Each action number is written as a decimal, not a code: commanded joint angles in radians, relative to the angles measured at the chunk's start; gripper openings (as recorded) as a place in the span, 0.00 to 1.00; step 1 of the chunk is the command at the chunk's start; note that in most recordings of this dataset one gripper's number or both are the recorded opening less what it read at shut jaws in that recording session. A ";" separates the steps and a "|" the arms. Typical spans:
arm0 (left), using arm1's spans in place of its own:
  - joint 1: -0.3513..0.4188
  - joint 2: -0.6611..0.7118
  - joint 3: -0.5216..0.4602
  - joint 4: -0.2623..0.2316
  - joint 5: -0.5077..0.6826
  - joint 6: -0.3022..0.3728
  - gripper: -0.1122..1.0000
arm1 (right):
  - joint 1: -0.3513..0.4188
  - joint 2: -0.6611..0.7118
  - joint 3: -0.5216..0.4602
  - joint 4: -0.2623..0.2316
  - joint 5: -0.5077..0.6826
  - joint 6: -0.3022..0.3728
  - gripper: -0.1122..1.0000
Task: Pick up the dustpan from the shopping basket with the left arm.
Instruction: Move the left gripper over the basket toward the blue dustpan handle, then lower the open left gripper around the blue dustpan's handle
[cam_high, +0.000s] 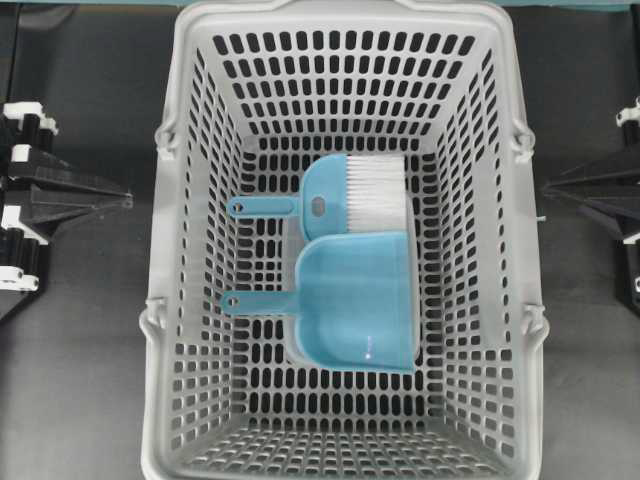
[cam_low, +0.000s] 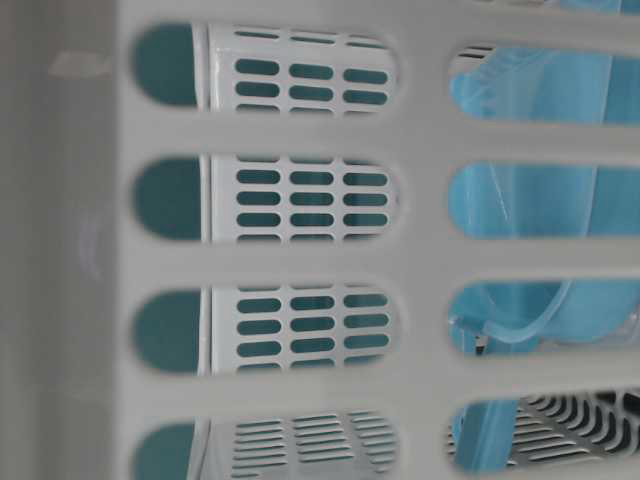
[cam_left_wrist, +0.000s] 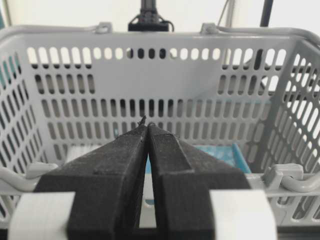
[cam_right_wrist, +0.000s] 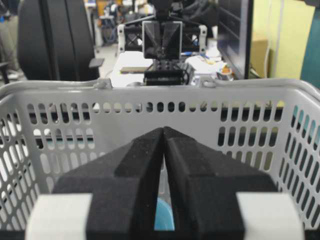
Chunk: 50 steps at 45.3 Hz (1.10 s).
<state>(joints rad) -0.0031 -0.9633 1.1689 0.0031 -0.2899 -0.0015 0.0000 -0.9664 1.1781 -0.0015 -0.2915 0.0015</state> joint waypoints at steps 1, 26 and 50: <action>-0.006 0.011 -0.078 0.043 0.091 -0.014 0.15 | 0.003 0.006 -0.020 0.008 -0.002 0.009 0.10; -0.055 0.310 -0.603 0.041 0.848 -0.015 0.10 | 0.034 -0.098 -0.100 0.025 0.509 0.066 0.10; -0.074 0.670 -0.954 0.043 1.232 -0.025 0.23 | 0.035 -0.140 -0.106 0.025 0.658 0.069 0.83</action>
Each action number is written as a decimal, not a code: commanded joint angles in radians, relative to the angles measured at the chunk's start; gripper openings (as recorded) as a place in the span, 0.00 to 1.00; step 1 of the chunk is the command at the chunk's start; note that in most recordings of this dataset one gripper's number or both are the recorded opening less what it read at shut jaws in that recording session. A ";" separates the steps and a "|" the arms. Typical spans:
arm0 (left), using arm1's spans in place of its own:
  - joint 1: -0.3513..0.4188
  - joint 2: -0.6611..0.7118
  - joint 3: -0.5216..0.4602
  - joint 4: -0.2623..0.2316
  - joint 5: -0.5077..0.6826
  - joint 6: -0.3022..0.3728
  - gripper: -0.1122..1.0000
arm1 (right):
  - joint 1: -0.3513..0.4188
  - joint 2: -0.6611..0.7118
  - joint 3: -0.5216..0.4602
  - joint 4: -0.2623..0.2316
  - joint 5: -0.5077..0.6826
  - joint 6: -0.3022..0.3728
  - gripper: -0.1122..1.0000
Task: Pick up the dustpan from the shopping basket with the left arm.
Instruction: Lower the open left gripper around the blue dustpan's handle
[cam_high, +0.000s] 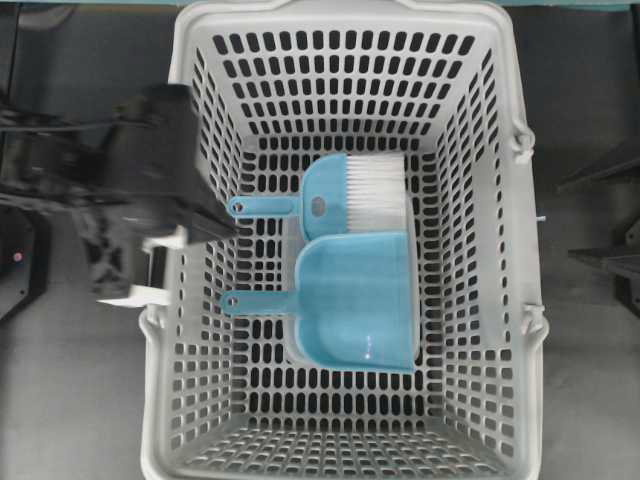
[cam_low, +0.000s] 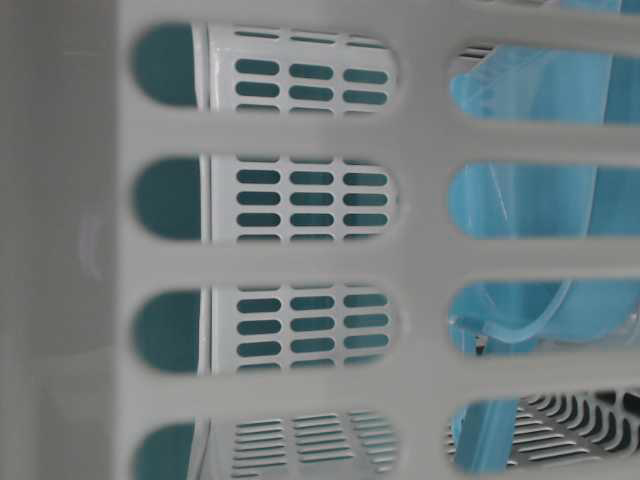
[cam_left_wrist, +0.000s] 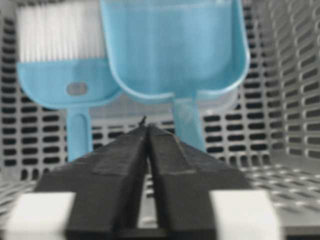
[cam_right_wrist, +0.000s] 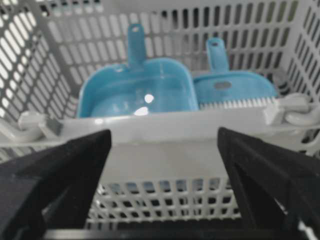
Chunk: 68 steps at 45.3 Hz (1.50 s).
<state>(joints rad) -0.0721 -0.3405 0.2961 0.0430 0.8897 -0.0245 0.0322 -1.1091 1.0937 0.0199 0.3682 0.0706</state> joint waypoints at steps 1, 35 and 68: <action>-0.005 0.063 -0.095 0.003 0.064 -0.002 0.28 | 0.003 0.002 -0.018 0.003 -0.002 0.000 0.82; -0.074 0.445 -0.198 0.003 0.192 -0.020 0.89 | 0.003 -0.054 0.023 0.003 -0.006 0.011 0.80; -0.074 0.488 -0.126 0.003 0.150 -0.060 0.74 | 0.003 -0.054 0.044 0.003 -0.009 0.012 0.80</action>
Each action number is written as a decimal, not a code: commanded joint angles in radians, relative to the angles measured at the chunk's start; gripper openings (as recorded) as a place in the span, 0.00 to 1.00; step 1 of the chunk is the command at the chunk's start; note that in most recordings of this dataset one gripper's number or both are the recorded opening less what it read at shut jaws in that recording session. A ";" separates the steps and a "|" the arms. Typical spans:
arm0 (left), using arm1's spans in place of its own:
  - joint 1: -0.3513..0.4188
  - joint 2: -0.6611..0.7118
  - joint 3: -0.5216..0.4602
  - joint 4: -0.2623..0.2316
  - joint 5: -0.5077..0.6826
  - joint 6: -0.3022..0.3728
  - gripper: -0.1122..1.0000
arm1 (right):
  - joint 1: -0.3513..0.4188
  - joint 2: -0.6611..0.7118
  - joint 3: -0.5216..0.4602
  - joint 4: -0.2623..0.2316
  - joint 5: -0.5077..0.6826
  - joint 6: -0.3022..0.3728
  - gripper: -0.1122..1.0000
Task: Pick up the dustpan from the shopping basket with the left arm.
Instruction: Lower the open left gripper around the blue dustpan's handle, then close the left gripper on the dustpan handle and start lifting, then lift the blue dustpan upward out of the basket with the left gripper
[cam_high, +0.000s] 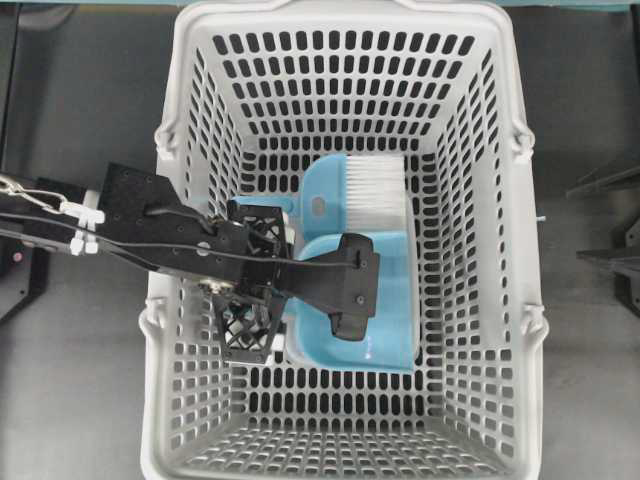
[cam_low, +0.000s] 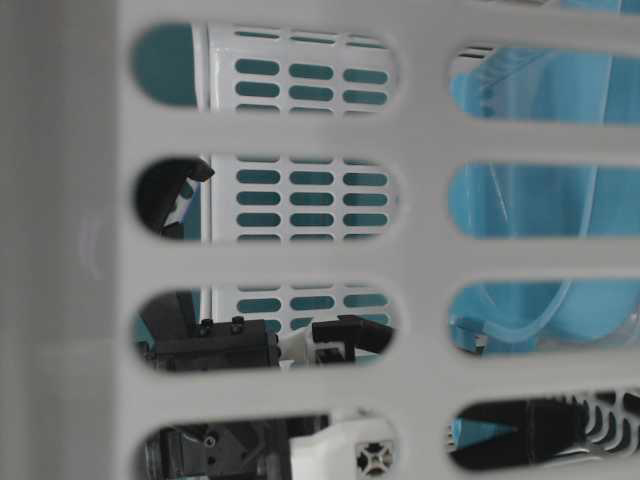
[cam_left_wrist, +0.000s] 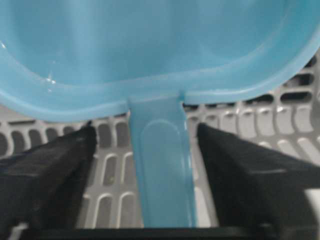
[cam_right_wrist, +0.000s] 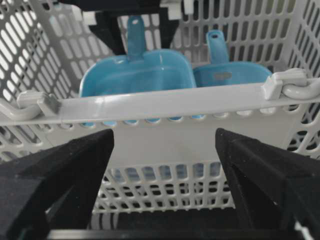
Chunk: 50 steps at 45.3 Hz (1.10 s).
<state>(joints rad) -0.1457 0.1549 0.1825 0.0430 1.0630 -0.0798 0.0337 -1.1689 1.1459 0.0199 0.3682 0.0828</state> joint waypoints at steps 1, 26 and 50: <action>-0.002 -0.009 -0.012 0.003 -0.028 -0.003 0.70 | 0.002 0.005 -0.006 0.003 -0.009 0.000 0.80; -0.005 -0.256 -0.014 0.003 -0.117 0.000 0.35 | 0.002 0.002 0.006 0.005 -0.009 0.003 0.78; 0.000 -0.344 -0.106 0.003 -0.089 -0.008 0.35 | 0.002 -0.029 0.015 0.005 -0.011 0.021 0.78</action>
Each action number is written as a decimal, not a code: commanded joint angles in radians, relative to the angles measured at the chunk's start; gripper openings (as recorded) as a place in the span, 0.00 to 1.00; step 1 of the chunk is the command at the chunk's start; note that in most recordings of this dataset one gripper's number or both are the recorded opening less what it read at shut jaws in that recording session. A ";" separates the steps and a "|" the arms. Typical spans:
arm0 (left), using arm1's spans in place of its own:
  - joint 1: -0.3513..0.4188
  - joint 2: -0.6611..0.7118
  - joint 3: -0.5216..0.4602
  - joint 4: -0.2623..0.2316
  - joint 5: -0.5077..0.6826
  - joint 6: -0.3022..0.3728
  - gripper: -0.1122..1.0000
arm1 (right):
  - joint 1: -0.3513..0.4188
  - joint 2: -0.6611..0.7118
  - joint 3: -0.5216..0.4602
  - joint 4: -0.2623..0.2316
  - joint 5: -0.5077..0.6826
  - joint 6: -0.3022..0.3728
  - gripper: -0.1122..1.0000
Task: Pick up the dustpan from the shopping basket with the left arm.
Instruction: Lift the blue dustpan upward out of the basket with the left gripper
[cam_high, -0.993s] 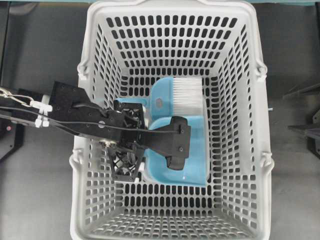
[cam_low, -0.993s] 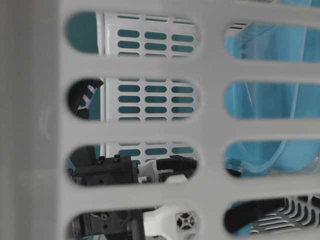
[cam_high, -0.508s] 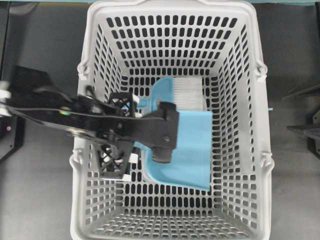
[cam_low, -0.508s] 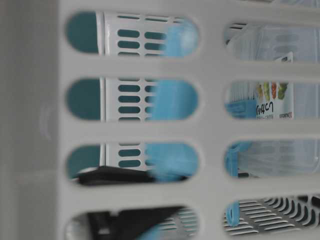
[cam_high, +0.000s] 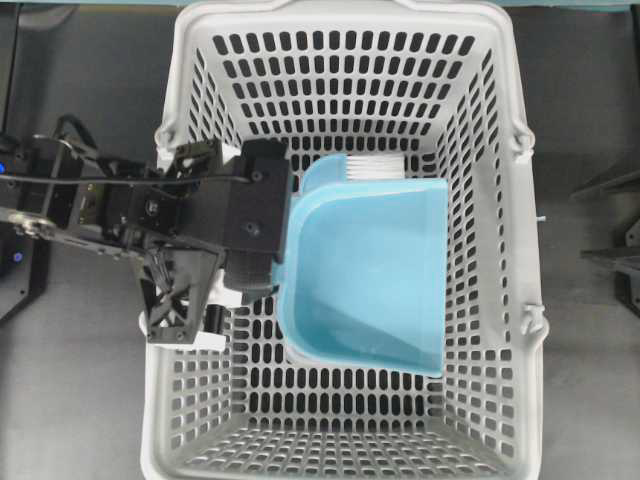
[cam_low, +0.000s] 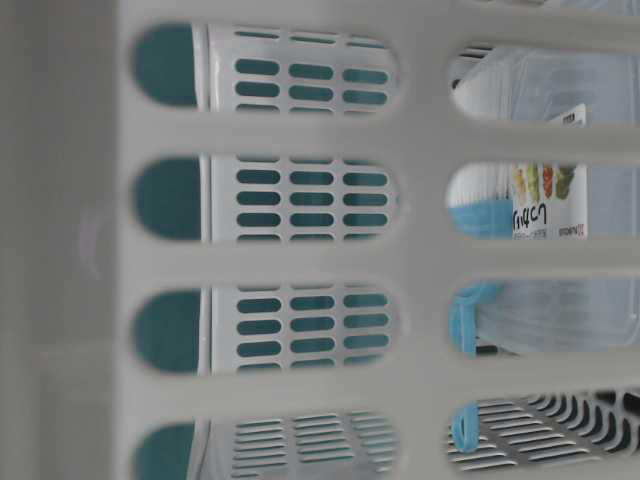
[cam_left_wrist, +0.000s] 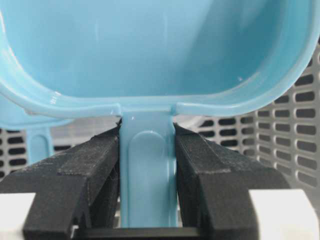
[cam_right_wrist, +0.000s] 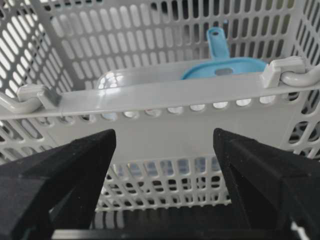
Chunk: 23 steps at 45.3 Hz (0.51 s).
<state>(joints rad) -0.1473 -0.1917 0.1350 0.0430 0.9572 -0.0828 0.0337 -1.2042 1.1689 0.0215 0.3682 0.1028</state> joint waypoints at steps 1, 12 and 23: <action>0.003 0.014 -0.077 0.003 0.028 -0.006 0.35 | 0.002 0.006 -0.008 0.003 -0.011 0.002 0.78; 0.009 0.064 -0.153 0.003 0.152 -0.011 0.36 | 0.002 0.005 -0.008 0.003 -0.011 0.002 0.78; 0.012 0.067 -0.153 0.002 0.158 -0.037 0.35 | 0.002 0.005 -0.008 0.003 -0.011 0.002 0.78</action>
<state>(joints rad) -0.1365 -0.1135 0.0031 0.0430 1.1167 -0.1058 0.0322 -1.2042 1.1689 0.0215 0.3682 0.1028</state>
